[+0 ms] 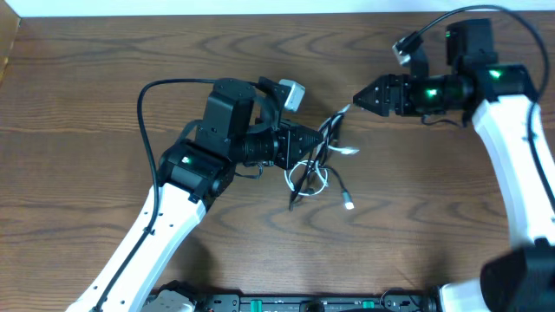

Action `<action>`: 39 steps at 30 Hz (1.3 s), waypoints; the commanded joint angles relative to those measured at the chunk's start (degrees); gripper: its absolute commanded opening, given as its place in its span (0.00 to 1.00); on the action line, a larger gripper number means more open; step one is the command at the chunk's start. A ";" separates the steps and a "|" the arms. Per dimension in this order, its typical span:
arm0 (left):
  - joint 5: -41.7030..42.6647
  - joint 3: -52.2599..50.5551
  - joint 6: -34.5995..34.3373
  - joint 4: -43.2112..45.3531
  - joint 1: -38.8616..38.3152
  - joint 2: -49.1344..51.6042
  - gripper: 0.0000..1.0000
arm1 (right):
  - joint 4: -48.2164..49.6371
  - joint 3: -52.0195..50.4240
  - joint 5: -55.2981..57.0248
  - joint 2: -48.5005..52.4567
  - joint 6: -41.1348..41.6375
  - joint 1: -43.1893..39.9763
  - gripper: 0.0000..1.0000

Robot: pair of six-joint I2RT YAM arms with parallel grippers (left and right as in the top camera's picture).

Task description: Untangle cables

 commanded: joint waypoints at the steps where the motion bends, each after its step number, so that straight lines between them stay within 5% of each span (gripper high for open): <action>1: 2.16 0.74 -3.82 0.24 0.85 -0.15 0.08 | -0.61 -0.04 -3.91 -4.59 -1.20 0.98 0.77; 9: 2.27 0.74 -14.08 4.55 0.83 -0.15 0.08 | -1.03 -0.09 -0.79 -6.29 1.44 5.68 0.66; 19: 1.81 0.74 -29.81 7.93 1.16 -0.15 0.08 | 0.11 -0.09 5.88 -5.68 3.21 12.44 0.68; 31: 1.70 0.74 -41.86 9.14 2.12 -0.15 0.08 | 0.57 -0.13 26.97 -5.38 10.03 19.61 0.59; 35: 1.86 0.74 -42.27 9.11 2.12 -0.17 0.08 | 0.55 -0.13 37.13 -4.90 13.70 20.70 0.47; 39: 3.23 0.74 -42.21 9.14 2.14 -0.22 0.07 | 0.07 -0.44 48.85 -4.50 17.42 19.91 0.20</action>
